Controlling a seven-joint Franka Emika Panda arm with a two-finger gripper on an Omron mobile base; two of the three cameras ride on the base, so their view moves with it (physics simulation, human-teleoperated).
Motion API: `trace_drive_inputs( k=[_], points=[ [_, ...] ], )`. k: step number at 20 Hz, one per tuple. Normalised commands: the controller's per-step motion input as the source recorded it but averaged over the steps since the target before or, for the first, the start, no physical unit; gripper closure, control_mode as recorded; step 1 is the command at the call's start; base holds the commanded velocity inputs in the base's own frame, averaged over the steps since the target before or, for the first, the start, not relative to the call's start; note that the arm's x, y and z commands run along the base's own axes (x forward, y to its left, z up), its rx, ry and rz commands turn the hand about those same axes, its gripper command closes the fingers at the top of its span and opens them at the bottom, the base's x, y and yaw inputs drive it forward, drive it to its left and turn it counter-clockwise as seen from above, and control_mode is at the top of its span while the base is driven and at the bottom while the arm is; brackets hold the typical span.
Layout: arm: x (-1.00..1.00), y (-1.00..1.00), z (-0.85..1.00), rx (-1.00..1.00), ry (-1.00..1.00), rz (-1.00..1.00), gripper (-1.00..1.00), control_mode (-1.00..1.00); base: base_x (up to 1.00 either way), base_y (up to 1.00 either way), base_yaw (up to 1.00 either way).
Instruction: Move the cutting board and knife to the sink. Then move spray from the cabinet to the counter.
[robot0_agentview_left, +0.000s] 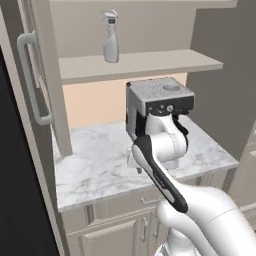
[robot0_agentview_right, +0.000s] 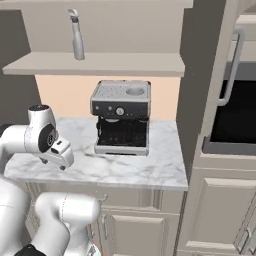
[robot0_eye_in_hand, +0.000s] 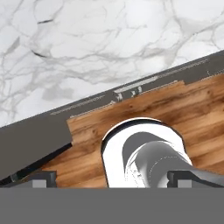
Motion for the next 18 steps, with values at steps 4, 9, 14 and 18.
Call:
trace_drive_inputs(
  k=[4,9,14,18],
  points=[
    [0.0,0.0,0.0,0.0,0.0,0.0,-1.0,1.0,0.61,-0.21,0.18],
    [0.0,0.0,0.0,0.0,0.0,0.0,-1.0,1.0,0.44,-0.1,0.11],
    [0.0,0.0,0.0,0.0,0.0,0.0,-1.0,1.0,0.0,0.0,0.0],
    [0.0,0.0,0.0,0.0,0.0,0.0,-1.0,1.0,0.0,0.0,0.03]
  ],
)
